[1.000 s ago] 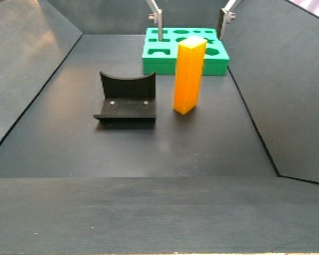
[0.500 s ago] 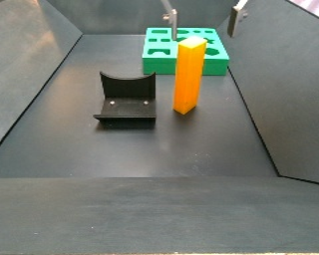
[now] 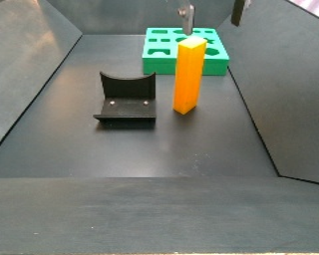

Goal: Pick up the rectangle object. Move up. Move to above the board. Insert the rectangle object.
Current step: Pick up the rectangle object.

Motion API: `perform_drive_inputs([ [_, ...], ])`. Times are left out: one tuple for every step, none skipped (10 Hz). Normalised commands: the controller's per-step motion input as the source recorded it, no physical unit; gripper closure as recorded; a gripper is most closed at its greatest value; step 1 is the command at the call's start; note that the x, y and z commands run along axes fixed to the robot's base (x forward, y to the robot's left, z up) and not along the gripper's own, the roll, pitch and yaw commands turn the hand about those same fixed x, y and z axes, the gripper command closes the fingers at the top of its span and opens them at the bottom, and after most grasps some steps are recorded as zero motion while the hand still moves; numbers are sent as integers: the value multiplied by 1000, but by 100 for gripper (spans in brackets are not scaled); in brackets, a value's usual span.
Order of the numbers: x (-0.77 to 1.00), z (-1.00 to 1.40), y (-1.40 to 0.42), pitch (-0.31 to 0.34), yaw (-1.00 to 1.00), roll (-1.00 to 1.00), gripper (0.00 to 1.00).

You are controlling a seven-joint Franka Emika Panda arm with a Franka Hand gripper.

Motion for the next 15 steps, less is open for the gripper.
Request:
perform_drive_inputs([
  [103,-534,-531,0,477,-100,0],
  [391,-234,-460,0,437,-133,0],
  [580,0,-251,63,469,-124,0],
  [486,151,-134,73,474,-143,0],
  [357,114,0,54,509,-169,0],
  [263,-134,83,30,511,-110,0],
  [43,-437,34,0,383,-19,0],
  [-57,-571,0,-24,263,53,0],
  [-120,-471,0,-3,214,41,0],
  [0,-403,0,0,157,0,0],
  [0,-103,40,0,0,0,0],
  [0,0,0,0,0,10,0],
  [0,0,0,0,0,0,100],
  [0,0,-151,0,0,133,100],
  [0,0,-140,0,0,139,100],
])
